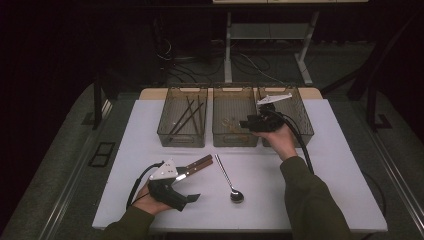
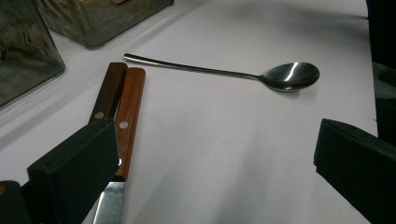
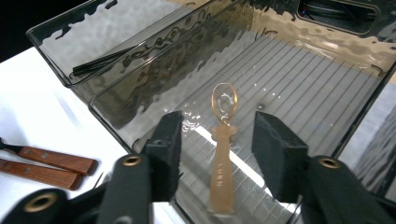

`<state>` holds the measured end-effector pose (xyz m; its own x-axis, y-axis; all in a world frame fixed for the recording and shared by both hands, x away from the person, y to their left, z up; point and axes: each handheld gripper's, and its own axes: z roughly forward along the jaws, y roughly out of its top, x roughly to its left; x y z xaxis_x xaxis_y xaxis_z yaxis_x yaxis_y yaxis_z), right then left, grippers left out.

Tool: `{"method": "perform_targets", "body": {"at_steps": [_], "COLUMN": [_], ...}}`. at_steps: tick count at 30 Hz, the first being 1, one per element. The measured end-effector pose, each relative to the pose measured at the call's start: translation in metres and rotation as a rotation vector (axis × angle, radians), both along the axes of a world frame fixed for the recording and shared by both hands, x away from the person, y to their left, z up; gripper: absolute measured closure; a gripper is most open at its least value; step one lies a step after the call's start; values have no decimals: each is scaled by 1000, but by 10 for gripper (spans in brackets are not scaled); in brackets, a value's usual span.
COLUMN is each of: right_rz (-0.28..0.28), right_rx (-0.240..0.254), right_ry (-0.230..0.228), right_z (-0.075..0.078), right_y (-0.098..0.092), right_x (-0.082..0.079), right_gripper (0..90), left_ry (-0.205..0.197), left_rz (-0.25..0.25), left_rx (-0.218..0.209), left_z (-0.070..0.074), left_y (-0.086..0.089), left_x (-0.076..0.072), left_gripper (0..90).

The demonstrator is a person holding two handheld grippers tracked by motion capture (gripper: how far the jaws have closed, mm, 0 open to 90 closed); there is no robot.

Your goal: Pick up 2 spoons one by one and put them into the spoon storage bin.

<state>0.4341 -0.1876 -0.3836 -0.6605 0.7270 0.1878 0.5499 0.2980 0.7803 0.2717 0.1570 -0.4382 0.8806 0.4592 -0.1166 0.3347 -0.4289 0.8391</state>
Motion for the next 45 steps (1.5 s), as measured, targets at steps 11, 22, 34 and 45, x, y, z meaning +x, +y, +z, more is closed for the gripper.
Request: {"method": "perform_targets", "body": {"at_steps": [11,22,34,45], "right_rz": [17,120,215,337], "right_rx": [15,-41,-47,-81], "right_ry": [-5,30,44,73], "right_z": [13,0,-14,-32], "right_y": [-7,-8,-5,30], "right_x": [-26,-63,-106,-133], "right_gripper": [463,754,899,900], "left_ry": [3,4,3,1], "left_rz": [7,7,10,8], "left_rx": [-2,4,5,6], "left_z": [0,0,-1,0], "left_y": [0,0,-1,-1], "left_x": [-1,0,-1,-1], "left_gripper": [0,0,0,0]}}
